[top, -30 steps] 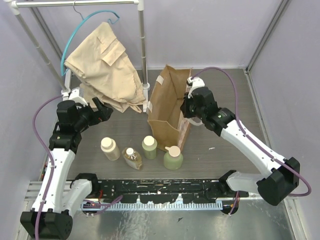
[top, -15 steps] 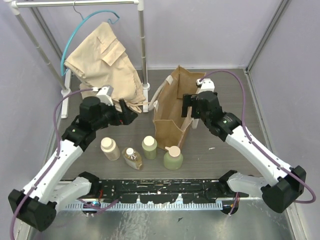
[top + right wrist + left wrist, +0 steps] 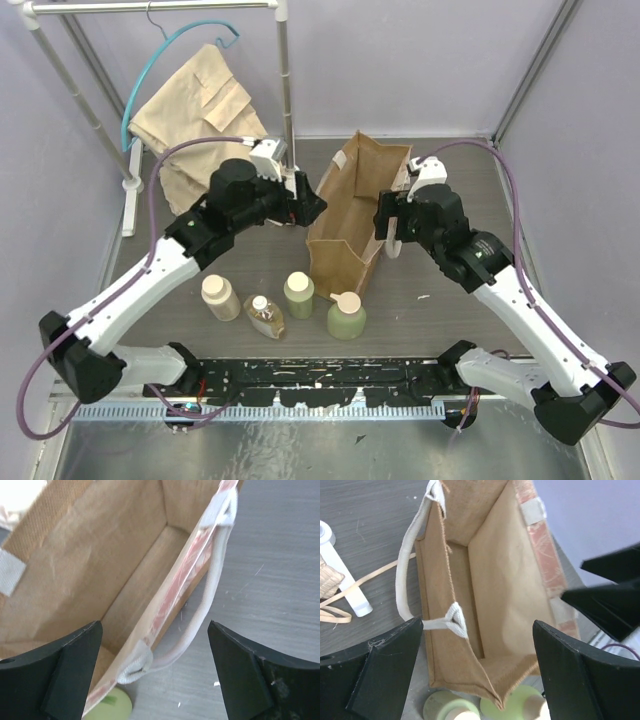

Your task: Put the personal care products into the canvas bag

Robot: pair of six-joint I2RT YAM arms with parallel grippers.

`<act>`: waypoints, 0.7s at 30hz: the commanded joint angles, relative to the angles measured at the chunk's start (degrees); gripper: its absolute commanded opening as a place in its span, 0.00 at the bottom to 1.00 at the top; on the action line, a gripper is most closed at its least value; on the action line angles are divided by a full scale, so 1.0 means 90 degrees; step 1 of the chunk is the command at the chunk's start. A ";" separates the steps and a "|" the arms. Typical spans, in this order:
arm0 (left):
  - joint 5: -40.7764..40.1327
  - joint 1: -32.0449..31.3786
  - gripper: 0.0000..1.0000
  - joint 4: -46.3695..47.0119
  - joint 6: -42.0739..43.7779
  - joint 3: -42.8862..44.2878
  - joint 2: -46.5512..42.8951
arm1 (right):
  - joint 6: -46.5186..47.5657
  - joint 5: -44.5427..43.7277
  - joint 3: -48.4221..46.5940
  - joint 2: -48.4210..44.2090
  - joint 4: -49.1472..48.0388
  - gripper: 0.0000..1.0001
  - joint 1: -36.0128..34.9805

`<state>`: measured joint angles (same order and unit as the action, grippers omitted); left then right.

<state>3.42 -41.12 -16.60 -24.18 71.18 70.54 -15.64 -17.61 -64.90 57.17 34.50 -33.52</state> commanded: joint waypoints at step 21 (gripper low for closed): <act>-0.1928 -0.0487 0.98 -0.0373 0.0789 0.0667 0.1740 | -0.0268 0.1821 0.0652 -0.1476 0.1985 0.89 -0.0266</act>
<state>-10.37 -45.28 -19.27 -19.07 74.11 85.08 -18.15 -4.54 -60.31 44.29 51.72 -35.53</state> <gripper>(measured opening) 0.980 0.889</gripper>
